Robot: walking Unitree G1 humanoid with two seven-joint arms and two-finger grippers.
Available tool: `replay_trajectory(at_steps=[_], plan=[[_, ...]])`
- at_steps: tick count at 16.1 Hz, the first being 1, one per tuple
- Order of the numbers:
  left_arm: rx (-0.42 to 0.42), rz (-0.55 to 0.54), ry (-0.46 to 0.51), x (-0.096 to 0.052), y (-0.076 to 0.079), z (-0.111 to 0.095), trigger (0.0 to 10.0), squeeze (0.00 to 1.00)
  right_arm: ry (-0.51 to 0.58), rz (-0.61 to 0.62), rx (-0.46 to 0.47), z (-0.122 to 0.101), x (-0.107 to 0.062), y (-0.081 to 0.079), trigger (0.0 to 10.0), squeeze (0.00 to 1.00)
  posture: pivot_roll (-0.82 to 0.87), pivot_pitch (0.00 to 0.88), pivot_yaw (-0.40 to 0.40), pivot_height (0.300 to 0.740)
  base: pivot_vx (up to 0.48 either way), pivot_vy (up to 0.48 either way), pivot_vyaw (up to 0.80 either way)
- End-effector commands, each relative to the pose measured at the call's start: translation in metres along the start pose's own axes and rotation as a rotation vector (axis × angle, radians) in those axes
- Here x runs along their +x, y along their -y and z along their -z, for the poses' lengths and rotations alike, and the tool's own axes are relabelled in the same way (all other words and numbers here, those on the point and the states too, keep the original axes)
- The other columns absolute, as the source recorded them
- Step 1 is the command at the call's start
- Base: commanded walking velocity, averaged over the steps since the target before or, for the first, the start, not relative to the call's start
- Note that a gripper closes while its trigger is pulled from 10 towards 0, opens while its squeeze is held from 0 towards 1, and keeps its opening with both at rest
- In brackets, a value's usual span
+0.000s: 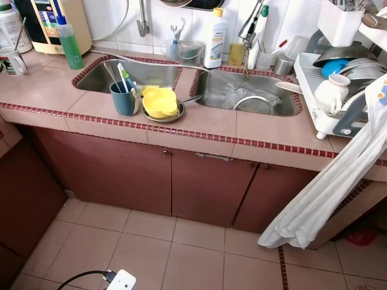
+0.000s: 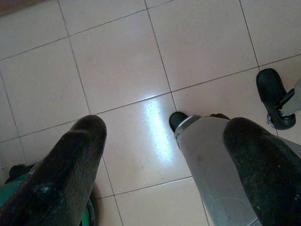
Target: Kitchen organization
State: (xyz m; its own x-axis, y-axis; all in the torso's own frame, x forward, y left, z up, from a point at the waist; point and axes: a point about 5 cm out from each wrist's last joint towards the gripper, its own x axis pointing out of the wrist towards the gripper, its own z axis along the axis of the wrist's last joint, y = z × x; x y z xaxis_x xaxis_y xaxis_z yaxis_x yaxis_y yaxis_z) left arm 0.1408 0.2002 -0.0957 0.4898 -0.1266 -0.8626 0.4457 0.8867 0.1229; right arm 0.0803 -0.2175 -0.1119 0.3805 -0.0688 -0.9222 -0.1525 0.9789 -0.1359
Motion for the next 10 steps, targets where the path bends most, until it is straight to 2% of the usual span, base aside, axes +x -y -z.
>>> replay_trajectory(at_steps=[1, 4, 6, 10], plan=[[-0.144, -0.025, -0.005, 0.010, 0.012, -0.020, 10.0, 0.00, 0.187, -0.015, -0.035, -0.078, 0.010, -0.010, 10.0, 0.00, -0.14, 0.000, 0.019, 0.740, 0.000, 0.000, 0.00], [-0.168, -0.050, 0.005, 0.010, 0.007, -0.023, 10.0, 0.00, 0.195, -0.005, -0.008, -0.081, 0.010, -0.010, 10.0, 0.00, -0.13, 0.000, 0.020, 0.740, 0.000, 0.000, 0.00], [-0.151, -0.054, 0.009, 0.010, 0.005, -0.024, 10.0, 0.00, 0.193, -0.010, -0.042, -0.080, 0.010, -0.011, 10.0, 0.00, -0.13, 0.000, 0.026, 0.740, 0.000, 0.000, 0.00], [-0.191, -0.057, 0.016, 0.009, 0.001, -0.024, 10.0, 0.00, 0.194, 0.004, -0.024, -0.081, 0.010, -0.007, 10.0, 0.00, -0.13, 0.000, 0.032, 0.740, 0.000, 0.000, 0.00]])
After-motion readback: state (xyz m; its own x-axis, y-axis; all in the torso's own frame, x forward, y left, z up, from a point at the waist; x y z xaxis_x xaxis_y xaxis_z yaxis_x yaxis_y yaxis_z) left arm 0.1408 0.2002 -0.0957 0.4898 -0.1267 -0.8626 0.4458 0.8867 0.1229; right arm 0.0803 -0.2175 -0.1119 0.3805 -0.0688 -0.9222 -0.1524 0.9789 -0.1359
